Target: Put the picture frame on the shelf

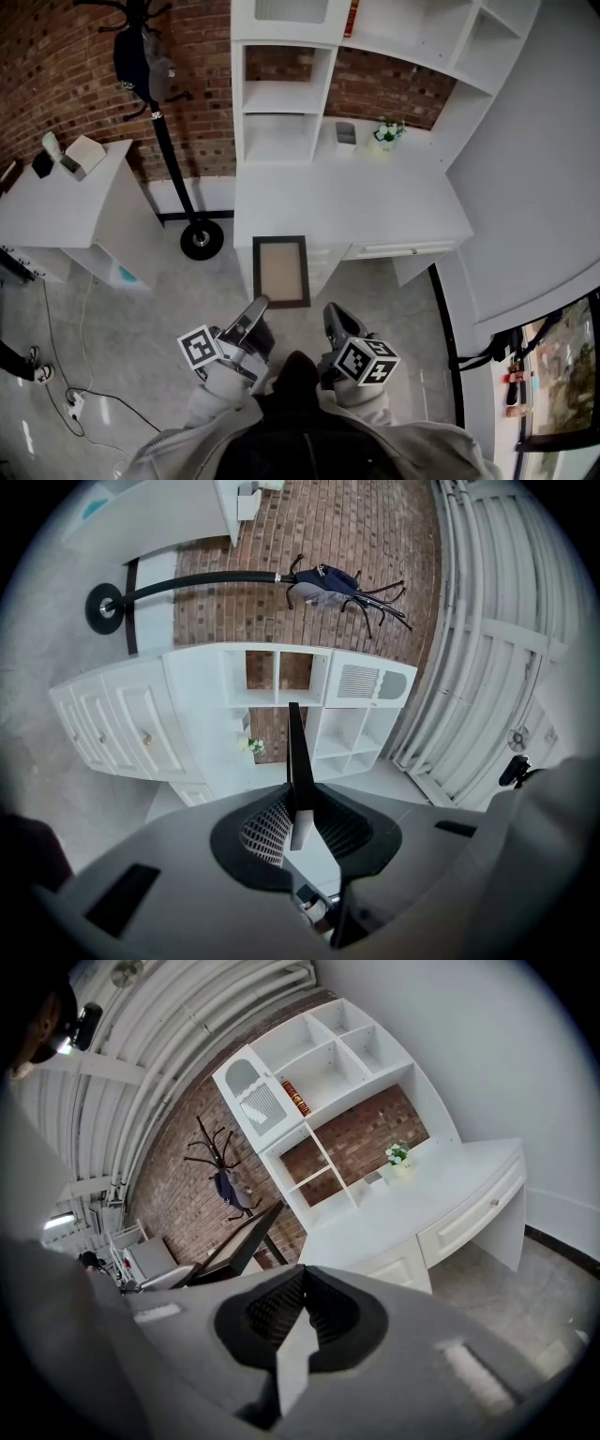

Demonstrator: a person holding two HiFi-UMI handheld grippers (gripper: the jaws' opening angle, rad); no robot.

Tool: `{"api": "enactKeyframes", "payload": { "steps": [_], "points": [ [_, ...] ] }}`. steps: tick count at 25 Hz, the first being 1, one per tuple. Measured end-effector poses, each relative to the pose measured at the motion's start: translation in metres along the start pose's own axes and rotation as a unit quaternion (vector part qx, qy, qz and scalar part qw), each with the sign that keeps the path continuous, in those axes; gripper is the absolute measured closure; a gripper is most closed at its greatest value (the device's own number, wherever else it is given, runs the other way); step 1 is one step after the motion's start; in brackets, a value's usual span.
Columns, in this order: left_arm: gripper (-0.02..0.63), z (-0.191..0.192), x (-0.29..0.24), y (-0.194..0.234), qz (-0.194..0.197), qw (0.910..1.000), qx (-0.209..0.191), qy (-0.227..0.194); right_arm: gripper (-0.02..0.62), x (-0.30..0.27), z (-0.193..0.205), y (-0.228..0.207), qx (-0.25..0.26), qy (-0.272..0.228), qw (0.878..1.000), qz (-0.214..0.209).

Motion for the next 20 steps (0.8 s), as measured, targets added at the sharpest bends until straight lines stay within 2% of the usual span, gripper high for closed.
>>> {"api": "enactKeyframes", "payload": {
  "steps": [8,20],
  "points": [
    [0.535,-0.011,-0.024,0.004,0.0,0.9999,-0.011,0.001,0.597,-0.023,-0.009,-0.014,0.004,0.002,1.0,-0.001],
    [0.535,-0.053,-0.118,0.025,0.009,0.9998,-0.018,-0.004,0.596,-0.099,-0.06,-0.055,0.0,0.004,1.0,-0.008]
  ]
}}
Point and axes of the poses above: the fingertips, and each gripper's own axes: x backward along the fingers, y to its left, z out of its underside, the point moved 1 cm from there along x, backward along the fingers, and after that the axes turned 3 degrees about -y, right-handed, at the moved point
